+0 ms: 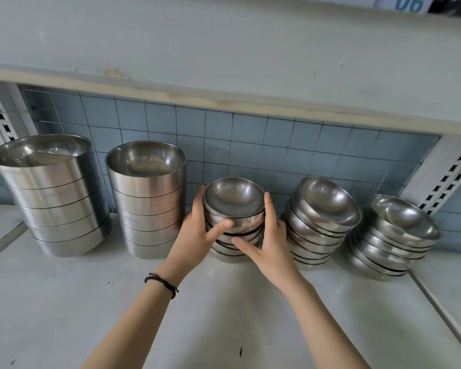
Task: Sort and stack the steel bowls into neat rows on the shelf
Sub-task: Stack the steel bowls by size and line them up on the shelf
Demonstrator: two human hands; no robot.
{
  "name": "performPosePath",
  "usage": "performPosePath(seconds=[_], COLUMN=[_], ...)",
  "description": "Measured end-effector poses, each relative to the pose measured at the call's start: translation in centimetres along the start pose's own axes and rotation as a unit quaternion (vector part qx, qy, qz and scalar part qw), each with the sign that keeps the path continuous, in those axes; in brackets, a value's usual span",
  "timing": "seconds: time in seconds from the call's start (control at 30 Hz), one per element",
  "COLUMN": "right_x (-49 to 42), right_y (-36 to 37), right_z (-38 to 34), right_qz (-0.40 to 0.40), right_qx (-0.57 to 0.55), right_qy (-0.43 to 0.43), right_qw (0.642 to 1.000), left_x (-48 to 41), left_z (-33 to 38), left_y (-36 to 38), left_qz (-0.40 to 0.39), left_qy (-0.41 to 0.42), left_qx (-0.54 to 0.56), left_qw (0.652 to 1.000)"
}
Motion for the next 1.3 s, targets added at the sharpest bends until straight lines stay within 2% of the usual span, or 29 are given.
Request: performPosePath(seconds=[0.17, 0.4, 0.83, 1.1, 1.3], right_x=[0.4, 0.5, 0.7, 1.1, 1.2], right_y=[0.2, -0.2, 0.2, 1.1, 1.4], right_z=[0.8, 0.3, 0.1, 0.3, 0.2], right_qz=[-0.003, -0.015, 0.019, 0.044, 0.047], right_qx=[0.022, 0.003, -0.052, -0.065, -0.081], right_qy=[0.006, -0.006, 0.001, 0.008, 0.005], right_qw=[1.0, 1.0, 0.998, 0.997, 0.996], left_x=[0.1, 0.1, -0.1, 0.5, 0.3], left_z=[-0.3, -1.3, -1.7, -1.5, -2.1], left_y=[-0.1, -0.1, 0.6, 1.6, 0.7], left_qz=[-0.01, -0.075, -0.067, -0.031, -0.098], left_qy=[0.001, -0.001, -0.006, -0.008, 0.005], left_qx=[0.002, 0.009, 0.036, 0.052, 0.04], left_qw=[1.0, 0.997, 0.997, 0.998, 0.994])
Point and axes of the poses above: each hand's wrist, its own x-axis away from the middle knuckle, its own y-axis out of the palm, z = x × y, the point moved 2 cm from there along -x, towards the middle knuckle, and after that the axes turned 7 degrees about -z, right-handed, at the moved point
